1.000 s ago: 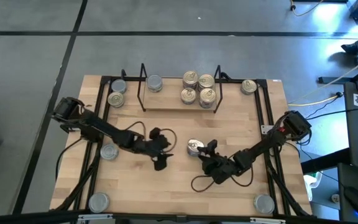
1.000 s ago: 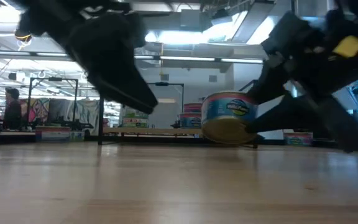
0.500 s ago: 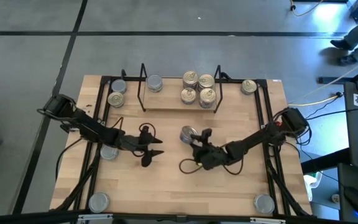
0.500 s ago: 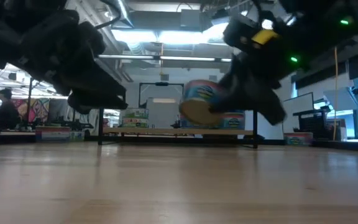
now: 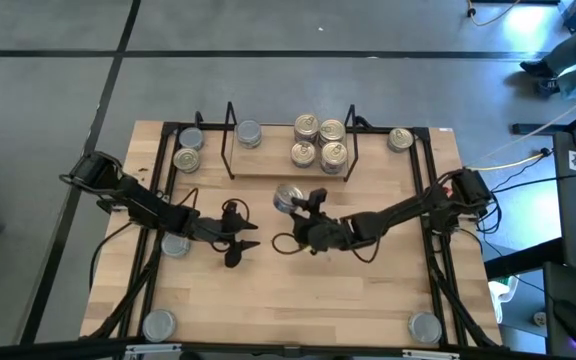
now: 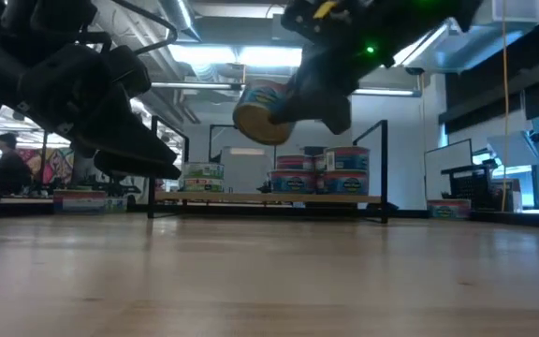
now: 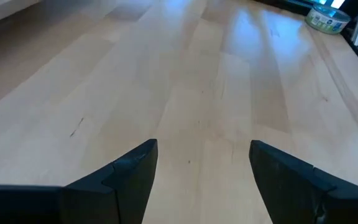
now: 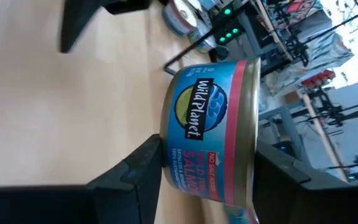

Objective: Stack canned seafood by type on shelf
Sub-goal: Stack the blue-pink tuna can on top of the other blue-pink can on the shelf

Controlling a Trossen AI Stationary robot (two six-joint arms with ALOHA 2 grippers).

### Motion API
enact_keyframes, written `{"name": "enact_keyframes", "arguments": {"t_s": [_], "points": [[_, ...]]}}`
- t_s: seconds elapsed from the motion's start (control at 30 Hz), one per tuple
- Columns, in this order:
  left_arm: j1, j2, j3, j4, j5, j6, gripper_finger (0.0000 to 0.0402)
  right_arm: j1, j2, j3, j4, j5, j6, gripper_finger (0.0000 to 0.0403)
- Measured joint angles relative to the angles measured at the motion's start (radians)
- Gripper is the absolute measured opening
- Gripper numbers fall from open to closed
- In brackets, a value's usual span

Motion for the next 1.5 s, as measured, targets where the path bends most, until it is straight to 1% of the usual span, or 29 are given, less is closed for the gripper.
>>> {"name": "enact_keyframes", "arguments": {"t_s": [0.2,0.4,0.67,0.8,1.03,1.2,1.23,1.37,1.43,1.5], "points": [[0.046,0.0,0.0,0.001,0.002,0.054,0.0253,-0.057,0.0,0.033,-0.005,-0.027,-0.095,0.0186],[0.108,0.0,0.0,0.001,0.002,0.057,0.0253,-0.11,0.0,0.042,-0.004,-0.059,-0.165,0.0186],[0.182,0.0,0.0,0.002,0.002,0.123,0.0253,-0.176,0.0,0.042,-0.006,-0.115,-0.171,0.0186],[0.202,0.0,0.0,-0.001,0.005,0.131,0.0253,-0.204,0.0,0.042,-0.011,-0.139,-0.171,0.0186],[0.209,0.0,0.0,0.0,0.111,0.165,0.0253,-0.249,0.0,0.041,0.005,-0.187,-0.188,0.0186],[0.21,0.001,0.0,-0.007,0.116,0.178,0.0253,-0.251,0.006,0.081,0.001,-0.175,-0.224,0.0186],[0.21,0.001,0.0,-0.007,0.117,0.179,0.0253,-0.25,0.009,0.102,-0.012,-0.162,-0.23,0.0186],[0.21,0.001,0.0,-0.009,0.117,0.172,0.0253,-0.251,0.027,0.209,-0.156,-0.103,-0.24,0.0186],[0.21,0.001,0.0,-0.013,0.117,0.171,0.0253,-0.254,0.03,0.253,-0.255,-0.074,-0.213,0.0186],[0.21,0.001,0.0,-0.031,0.116,0.171,0.0253,-0.262,0.041,0.295,-0.304,-0.072,-0.173,0.0186]]}}
